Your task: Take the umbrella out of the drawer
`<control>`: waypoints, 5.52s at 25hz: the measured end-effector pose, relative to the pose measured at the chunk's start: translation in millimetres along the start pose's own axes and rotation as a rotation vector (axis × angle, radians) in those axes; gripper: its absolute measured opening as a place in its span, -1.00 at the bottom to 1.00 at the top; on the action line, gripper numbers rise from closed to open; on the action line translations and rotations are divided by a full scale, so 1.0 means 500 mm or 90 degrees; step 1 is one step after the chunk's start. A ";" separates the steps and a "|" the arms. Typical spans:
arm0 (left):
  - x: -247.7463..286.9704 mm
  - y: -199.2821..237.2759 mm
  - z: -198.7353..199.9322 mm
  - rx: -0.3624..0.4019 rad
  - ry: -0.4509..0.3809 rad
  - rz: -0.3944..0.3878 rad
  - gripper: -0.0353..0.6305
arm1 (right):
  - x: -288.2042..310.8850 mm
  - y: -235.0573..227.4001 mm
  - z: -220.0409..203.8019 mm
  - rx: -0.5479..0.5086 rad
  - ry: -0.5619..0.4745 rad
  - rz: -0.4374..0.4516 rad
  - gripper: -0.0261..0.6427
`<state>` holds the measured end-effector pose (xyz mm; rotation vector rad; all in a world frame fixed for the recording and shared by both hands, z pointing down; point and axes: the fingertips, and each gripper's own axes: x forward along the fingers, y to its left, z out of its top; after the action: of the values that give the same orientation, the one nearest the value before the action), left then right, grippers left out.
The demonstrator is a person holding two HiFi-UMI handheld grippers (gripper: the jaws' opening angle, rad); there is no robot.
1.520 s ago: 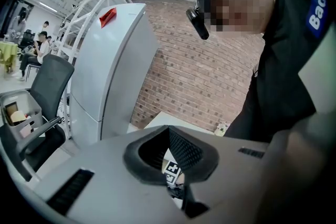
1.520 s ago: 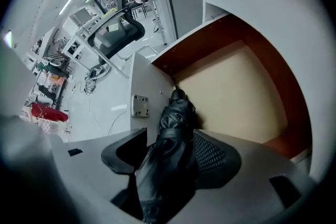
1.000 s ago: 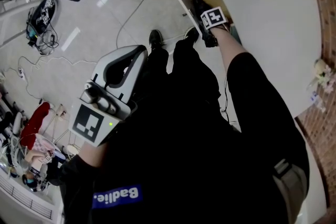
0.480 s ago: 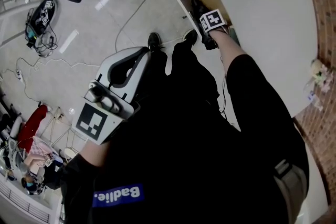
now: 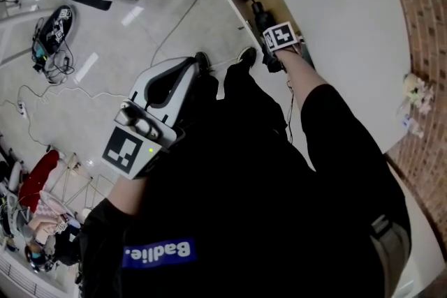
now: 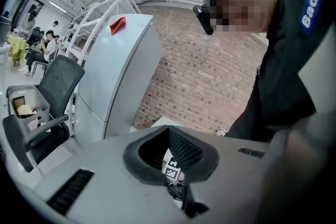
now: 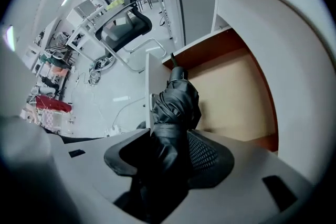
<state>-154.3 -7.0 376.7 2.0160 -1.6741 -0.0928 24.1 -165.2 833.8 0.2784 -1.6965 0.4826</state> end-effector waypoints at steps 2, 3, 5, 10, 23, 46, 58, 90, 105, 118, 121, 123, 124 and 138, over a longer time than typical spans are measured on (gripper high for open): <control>-0.008 0.000 0.014 0.004 -0.013 -0.003 -0.89 | -0.029 0.023 -0.001 0.010 -0.004 0.010 -0.23; -0.010 -0.001 0.021 0.008 -0.019 -0.006 -0.89 | -0.045 0.035 0.001 0.013 -0.009 0.017 -0.23; -0.015 -0.004 0.033 0.014 -0.028 -0.013 -0.89 | -0.080 0.060 0.015 0.009 -0.043 0.032 -0.23; -0.022 -0.020 0.058 0.032 -0.050 -0.036 -0.89 | -0.175 0.094 0.019 0.011 -0.094 0.040 -0.24; 0.029 -0.080 0.105 0.076 -0.063 -0.138 -0.89 | -0.393 0.115 0.028 0.046 -0.214 0.073 -0.24; 0.154 -0.242 0.126 0.131 -0.032 -0.237 -0.89 | -0.542 -0.266 -0.116 0.229 -0.277 -0.065 -0.24; 0.173 -0.264 0.104 0.137 -0.009 -0.213 -0.89 | -0.459 -0.318 -0.126 0.250 -0.241 -0.079 -0.24; 0.132 -0.355 0.082 0.164 -0.023 -0.328 -0.89 | -0.718 -0.092 -0.076 0.175 -0.477 -0.078 -0.36; 0.109 -0.368 0.080 0.178 -0.007 -0.402 -0.89 | -0.840 0.148 -0.043 0.160 -0.603 0.025 -0.62; 0.081 -0.368 0.076 0.190 0.000 -0.425 -0.89 | -0.946 0.288 -0.031 0.125 -0.704 0.092 -0.79; 0.073 -0.366 0.071 0.191 0.002 -0.423 -0.89 | -0.974 0.323 -0.020 0.096 -0.736 0.114 -0.82; 0.071 -0.363 0.070 0.191 0.001 -0.423 -0.89 | -0.991 0.338 -0.009 0.084 -0.758 0.123 -0.83; 0.069 -0.363 0.070 0.190 0.001 -0.423 -0.89 | -0.999 0.342 -0.005 0.080 -0.769 0.125 -0.83; 0.047 -0.352 0.069 0.192 0.007 -0.436 -0.89 | -1.021 0.404 0.031 0.030 -0.800 0.155 -0.83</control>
<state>-3.0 -21.8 278.1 2.7323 -0.9615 -0.0663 14.4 -37.1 299.9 0.4603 -2.9687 0.5664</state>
